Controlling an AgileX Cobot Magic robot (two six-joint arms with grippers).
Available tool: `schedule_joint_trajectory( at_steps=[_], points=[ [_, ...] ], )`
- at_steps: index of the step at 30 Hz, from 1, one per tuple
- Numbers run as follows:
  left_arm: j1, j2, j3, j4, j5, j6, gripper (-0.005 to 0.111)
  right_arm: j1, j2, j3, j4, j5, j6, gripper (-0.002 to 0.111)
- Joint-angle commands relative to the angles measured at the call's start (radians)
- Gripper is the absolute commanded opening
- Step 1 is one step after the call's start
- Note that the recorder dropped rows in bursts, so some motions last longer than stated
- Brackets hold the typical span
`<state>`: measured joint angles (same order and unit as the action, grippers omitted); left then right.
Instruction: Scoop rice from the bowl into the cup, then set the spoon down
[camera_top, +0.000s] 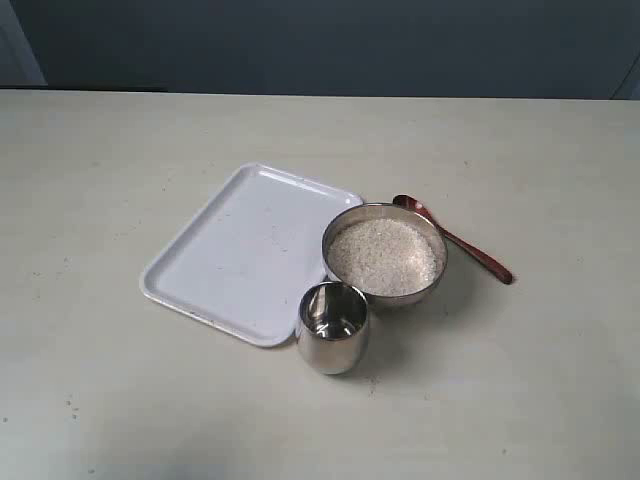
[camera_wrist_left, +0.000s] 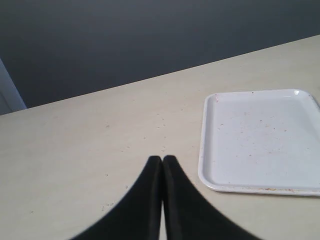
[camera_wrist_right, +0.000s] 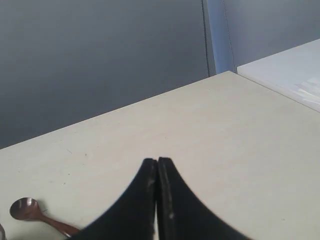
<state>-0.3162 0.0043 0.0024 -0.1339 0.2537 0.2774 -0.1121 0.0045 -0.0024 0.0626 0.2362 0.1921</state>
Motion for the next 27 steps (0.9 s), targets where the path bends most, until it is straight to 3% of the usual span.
schedule_joint_trajectory(
  at_steps=[1,13,20,22,27],
  points=[
    [-0.005,-0.004,-0.002,-0.007,-0.015,-0.005,0.001,-0.002,-0.004,0.002,0.003,-0.006,-0.003,0.000],
    [-0.005,-0.004,-0.002,-0.007,-0.015,-0.005,0.001,-0.002,-0.004,0.002,0.013,-0.059,-0.003,0.000],
    [-0.005,-0.004,-0.002,-0.007,-0.015,-0.005,0.001,-0.002,-0.004,0.002,0.452,-0.431,0.067,0.000],
    [-0.005,-0.004,-0.002,-0.007,-0.015,-0.005,0.001,-0.002,-0.004,0.002,0.587,-0.461,0.077,0.000],
    [-0.005,-0.004,-0.002,-0.007,-0.015,-0.005,0.001,-0.002,-0.004,-0.093,0.573,-0.441,0.115,0.000]
  ],
)
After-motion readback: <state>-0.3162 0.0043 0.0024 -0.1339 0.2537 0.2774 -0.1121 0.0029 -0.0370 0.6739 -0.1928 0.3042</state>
